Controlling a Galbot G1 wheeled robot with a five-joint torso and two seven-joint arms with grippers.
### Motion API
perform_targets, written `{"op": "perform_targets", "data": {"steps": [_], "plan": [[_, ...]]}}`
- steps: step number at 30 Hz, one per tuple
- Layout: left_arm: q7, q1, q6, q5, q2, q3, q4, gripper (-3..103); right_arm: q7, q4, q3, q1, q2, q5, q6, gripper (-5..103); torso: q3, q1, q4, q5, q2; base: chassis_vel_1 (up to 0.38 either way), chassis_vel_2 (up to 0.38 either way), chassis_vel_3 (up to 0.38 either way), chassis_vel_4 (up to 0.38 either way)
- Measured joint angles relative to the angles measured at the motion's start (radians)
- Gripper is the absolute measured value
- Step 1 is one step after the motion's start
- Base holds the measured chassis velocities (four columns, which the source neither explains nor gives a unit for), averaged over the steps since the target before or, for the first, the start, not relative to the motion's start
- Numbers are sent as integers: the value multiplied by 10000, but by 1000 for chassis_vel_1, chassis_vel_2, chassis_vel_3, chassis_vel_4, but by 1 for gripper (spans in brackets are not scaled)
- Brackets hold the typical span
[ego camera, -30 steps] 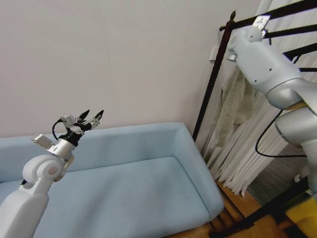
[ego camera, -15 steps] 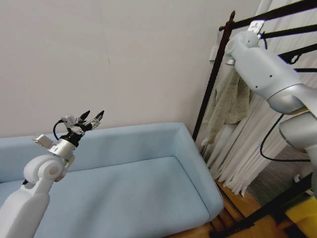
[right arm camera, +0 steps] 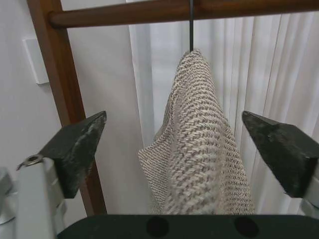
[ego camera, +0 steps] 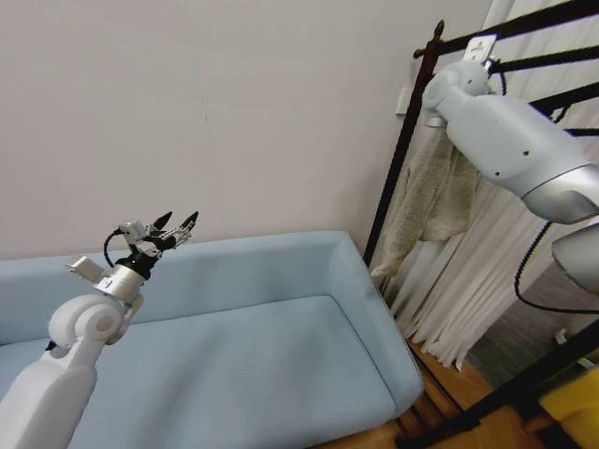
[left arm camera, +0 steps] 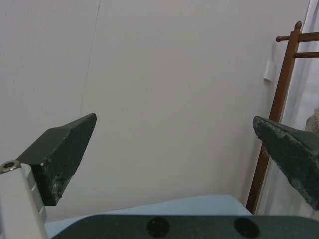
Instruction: Pick up the clothes from the sofa and hang them on the clothes hanger.
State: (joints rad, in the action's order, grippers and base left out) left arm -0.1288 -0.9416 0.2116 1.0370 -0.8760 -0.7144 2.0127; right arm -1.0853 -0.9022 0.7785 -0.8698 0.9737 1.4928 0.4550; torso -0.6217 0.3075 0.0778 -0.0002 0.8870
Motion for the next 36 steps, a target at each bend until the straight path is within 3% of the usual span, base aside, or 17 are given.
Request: {"op": "perform_targets", "data": {"steps": [2, 4, 13, 16, 20, 23, 24, 27, 28, 32, 33, 36], "plan": [[8, -34, -3, -76, -39, -36, -7, 100, -199, -764, 185, -32, -314, 110, 12, 97, 0, 0, 3, 2, -1, 0, 0, 0, 0], [9, -47, -4, -107, -56, -39, -6, 100, -248, -996, 231, -45, -396, 138, 16, 99, 0, 0, 3, 3, -1, 0, 0, 0, 0], [91, -317, -137, -437, -286, -86, 103, 100, -62, -3732, 39, 189, -1429, 483, 235, 100, 1, -1, 0, -1, 0, 0, 0, 0, 0], [175, -484, -148, -630, -399, -155, 209, 100, 827, -4810, -86, 628, -2013, 431, 152, 100, 1, 0, 3, 2, -2, 0, 0, 0, 0], [269, -831, -157, -983, -511, -261, 328, 100, 2176, -5784, -567, 1575, -2479, 406, -578, 100, 1, 0, 7, 5, -2, 0, 0, 0, 0], [690, -1402, -157, -1214, -604, -357, 572, 100, 3461, -6321, -1411, 2884, -2672, 215, -1092, 100, -2, 1, -7, 2, -2, 0, 0, 0, 0], [690, -1402, -157, -1214, -604, -357, 572, 100, 3461, -6321, -1411, 2884, -2672, 215, -1092, 100, -2, 1, -7, 2, -2, 0, 0, 0, 0], [1080, -1981, -269, -1808, -822, -347, 743, 100, 4884, -7260, -2026, 4409, -3343, -53, -1675, 100, -2, 2, -4, 2, -2, 0, 0, 0, 0], [1080, -1981, -269, -1808, -822, -347, 743, 100, 4884, -7260, -2026, 4409, -3343, -53, -1675, 100, -2, 2, -4, 2, -2, 0, 0, 0, 0], [1223, -2669, -632, -2665, -1257, -269, 813, 100, 6311, -8559, -3591, 7013, -4461, -1196, -2085, 100, 0, 2, 7, 6, -2, 0, 0, 0, 0], [1223, -2669, -632, -2665, -1257, -269, 813, 100, 6311, -8559, -3591, 7013, -4461, -1196, -2085, 100, 0, 2, 7, 6, -2, 0, 0, 0, 0], [1229, -3146, -923, -3271, -1637, -295, 837, 100, 6872, -9651, -5353, 9758, -5019, -2369, -2194, 100, 0, 0, 5, 8, -2, 0, 0, 0, 0]]}}
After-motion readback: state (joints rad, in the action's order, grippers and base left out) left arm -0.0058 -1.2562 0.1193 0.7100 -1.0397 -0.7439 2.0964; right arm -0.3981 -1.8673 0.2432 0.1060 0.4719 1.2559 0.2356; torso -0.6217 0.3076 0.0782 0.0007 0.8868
